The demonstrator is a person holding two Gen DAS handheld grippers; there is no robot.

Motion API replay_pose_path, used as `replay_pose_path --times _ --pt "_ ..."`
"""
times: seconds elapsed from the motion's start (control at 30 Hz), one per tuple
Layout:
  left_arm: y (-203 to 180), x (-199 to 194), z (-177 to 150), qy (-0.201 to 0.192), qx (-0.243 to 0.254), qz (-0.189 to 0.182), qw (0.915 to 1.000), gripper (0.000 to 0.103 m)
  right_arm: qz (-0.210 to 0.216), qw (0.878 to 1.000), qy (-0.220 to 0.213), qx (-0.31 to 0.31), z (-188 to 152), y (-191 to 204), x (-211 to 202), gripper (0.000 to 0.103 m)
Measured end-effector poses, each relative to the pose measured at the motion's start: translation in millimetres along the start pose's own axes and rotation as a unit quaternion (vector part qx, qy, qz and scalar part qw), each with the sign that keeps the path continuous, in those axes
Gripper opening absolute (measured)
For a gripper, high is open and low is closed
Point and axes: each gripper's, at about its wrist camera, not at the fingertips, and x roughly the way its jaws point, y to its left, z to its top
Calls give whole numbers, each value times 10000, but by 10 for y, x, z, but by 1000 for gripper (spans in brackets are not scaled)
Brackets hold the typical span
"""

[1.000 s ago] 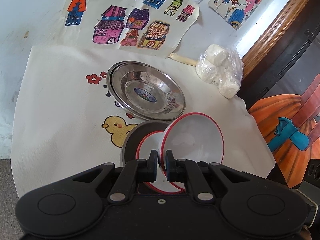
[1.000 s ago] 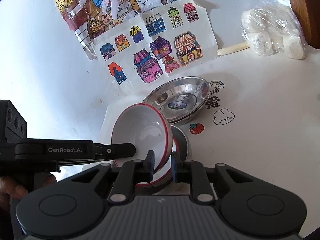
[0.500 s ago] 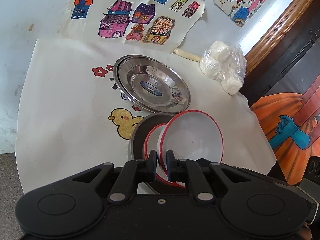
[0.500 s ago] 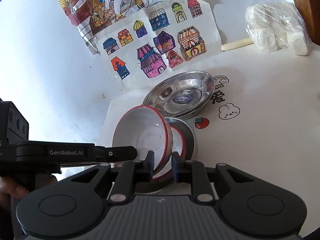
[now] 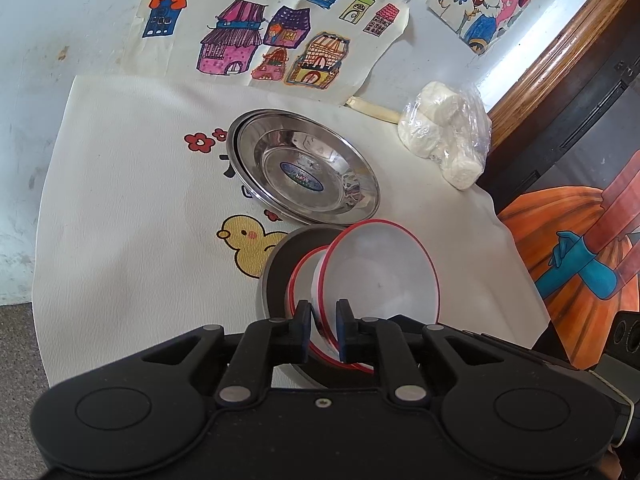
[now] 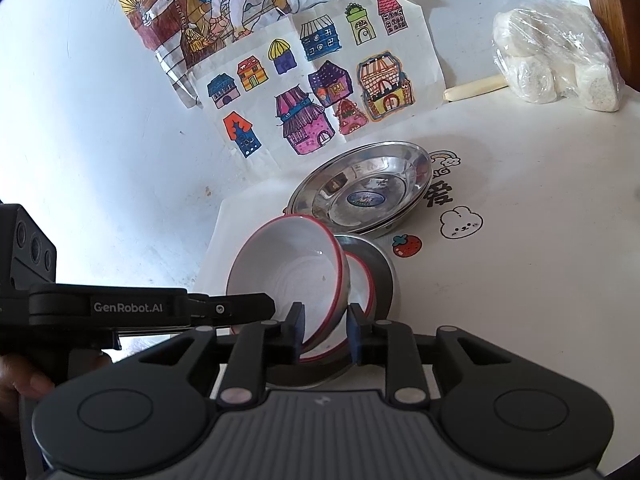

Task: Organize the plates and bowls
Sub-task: 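Lower the small bowl into the large red-rimmed bowl with both grippers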

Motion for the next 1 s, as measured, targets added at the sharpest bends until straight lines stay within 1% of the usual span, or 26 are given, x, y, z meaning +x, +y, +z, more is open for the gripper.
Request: replay_pose_path --times 0.53,0.63,0.8,1.0 --pt "41 -19 4 -9 -73 34 10000 16 12 10000 -2 30 12 4 0 28" --pt "71 -17 11 -14 -123 29 9999 19 16 10000 -5 30 16 2 1 28" --pt "48 -7 16 -25 -89 36 10000 16 -54 10000 -48 48 20 -14 -13 34" --pt "58 -8 23 -21 -88 38 10000 16 -33 9999 -71 79 23 -33 -25 34"
